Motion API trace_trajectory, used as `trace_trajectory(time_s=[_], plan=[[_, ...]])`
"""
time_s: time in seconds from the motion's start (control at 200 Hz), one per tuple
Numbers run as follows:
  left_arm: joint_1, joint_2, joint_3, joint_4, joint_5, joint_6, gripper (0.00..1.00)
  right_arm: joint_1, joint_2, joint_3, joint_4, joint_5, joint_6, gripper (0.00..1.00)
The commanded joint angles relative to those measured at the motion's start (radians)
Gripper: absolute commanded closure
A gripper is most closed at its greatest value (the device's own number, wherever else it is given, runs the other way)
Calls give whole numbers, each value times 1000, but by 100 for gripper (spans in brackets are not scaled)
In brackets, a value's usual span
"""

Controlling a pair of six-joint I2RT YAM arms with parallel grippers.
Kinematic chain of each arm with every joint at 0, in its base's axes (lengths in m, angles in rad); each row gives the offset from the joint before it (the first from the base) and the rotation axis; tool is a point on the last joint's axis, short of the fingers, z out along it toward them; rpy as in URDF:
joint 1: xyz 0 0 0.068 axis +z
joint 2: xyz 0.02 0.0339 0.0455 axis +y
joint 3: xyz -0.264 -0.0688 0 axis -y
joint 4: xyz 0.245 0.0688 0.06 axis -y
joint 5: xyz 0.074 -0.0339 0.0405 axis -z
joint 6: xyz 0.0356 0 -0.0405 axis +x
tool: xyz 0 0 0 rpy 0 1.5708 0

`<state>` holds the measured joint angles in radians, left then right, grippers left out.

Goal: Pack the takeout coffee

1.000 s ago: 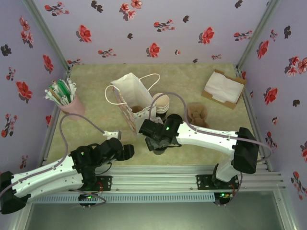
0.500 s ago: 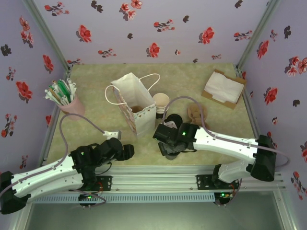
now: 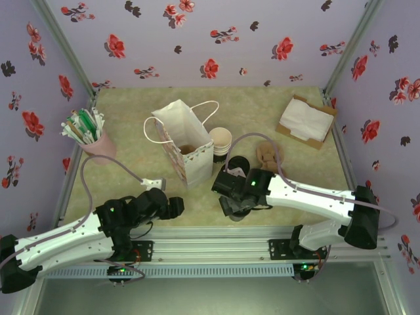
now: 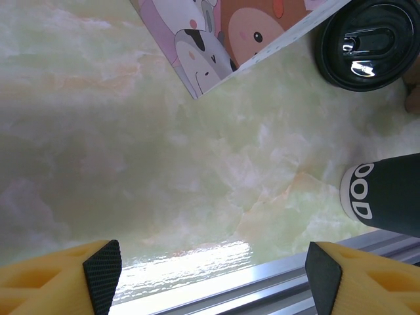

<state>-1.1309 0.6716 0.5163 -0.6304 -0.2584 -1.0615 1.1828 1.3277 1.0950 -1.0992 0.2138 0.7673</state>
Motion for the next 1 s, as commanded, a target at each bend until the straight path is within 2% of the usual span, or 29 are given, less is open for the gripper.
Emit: trace_trajectory(time_s=[0.0,0.27,0.995], plan=[[10,-11,30,-26,-11,28,23,-23,-10,48,-68,-45,-12,11],[11,-12,36,-32,-13,32,22,-76,5,98,-86,-161,-63,10],[13,-16,36,-37,-12,36,20,-84,126,136,-130,-107,-74,14]])
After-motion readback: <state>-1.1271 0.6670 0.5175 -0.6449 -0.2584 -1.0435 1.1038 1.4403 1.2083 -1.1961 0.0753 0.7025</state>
